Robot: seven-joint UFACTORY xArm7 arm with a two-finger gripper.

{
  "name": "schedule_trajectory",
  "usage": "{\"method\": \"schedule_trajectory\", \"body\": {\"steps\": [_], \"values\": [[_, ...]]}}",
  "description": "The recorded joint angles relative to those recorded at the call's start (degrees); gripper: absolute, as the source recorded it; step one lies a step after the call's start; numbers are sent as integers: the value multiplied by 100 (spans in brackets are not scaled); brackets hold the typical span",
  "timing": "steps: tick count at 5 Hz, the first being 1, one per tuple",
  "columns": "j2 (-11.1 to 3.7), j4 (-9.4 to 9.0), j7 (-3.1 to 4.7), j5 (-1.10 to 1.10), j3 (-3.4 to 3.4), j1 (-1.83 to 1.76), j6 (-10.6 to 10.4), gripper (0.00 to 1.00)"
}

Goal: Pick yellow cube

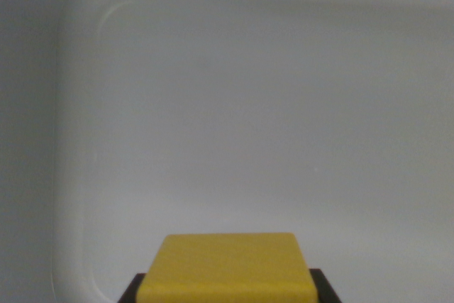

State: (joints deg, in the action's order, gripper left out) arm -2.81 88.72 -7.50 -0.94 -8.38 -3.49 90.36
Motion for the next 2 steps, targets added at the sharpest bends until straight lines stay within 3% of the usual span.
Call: {"method": "schedule_trajectory", "body": {"steps": [2], "values": [[8, 15, 1, -1, 0, 0, 24, 100]]}}
